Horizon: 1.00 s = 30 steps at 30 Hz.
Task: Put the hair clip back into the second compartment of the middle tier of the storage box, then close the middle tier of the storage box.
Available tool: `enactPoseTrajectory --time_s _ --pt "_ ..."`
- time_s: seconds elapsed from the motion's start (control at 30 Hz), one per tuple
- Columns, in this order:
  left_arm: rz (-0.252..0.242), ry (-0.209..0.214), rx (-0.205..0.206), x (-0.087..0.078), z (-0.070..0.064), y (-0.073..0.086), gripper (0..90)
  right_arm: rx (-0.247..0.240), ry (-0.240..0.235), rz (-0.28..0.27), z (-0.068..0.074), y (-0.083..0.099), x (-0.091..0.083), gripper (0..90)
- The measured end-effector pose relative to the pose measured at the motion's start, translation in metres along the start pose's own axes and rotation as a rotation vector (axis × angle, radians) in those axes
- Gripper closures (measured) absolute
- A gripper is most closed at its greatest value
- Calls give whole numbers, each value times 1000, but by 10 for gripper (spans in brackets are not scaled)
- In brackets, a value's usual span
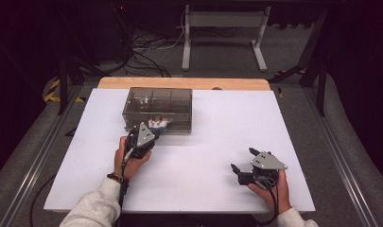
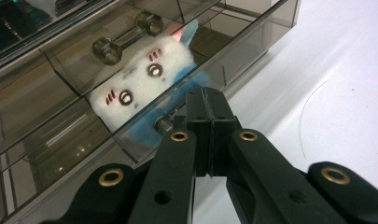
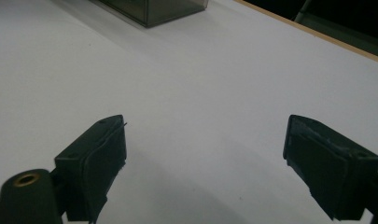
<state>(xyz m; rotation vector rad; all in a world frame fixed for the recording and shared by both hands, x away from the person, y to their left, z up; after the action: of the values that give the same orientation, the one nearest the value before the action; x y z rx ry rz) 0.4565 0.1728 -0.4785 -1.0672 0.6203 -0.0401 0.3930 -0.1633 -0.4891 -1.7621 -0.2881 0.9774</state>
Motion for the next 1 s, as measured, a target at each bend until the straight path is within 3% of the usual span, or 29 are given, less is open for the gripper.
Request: enactPoseTrajectory --time_s 0.5,0.63,1.0 --pt "-15 -12 -1 1 0 -5 900 2 2 0 0 1 -1 138" --pt "-16 0 -21 -1 0 -4 900 -3 1 -8 0 0 -3 137" --pt "-24 1 0 -23 2 0 896 -3 -2 -7 1 0 -3 137"
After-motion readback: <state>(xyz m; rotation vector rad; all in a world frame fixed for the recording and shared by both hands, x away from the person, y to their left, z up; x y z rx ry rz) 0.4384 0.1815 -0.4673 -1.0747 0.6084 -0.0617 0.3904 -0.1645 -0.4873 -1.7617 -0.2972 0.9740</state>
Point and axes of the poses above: each handheld gripper's, and its own axes: x roughly forward along the jaws, y roughly out of its underside, z roughly to its left, the point moved 7 cm from there along x, roughly forward along the jaws, and after that the axes turned 9 degrees about -y, right-handed, at the moved point
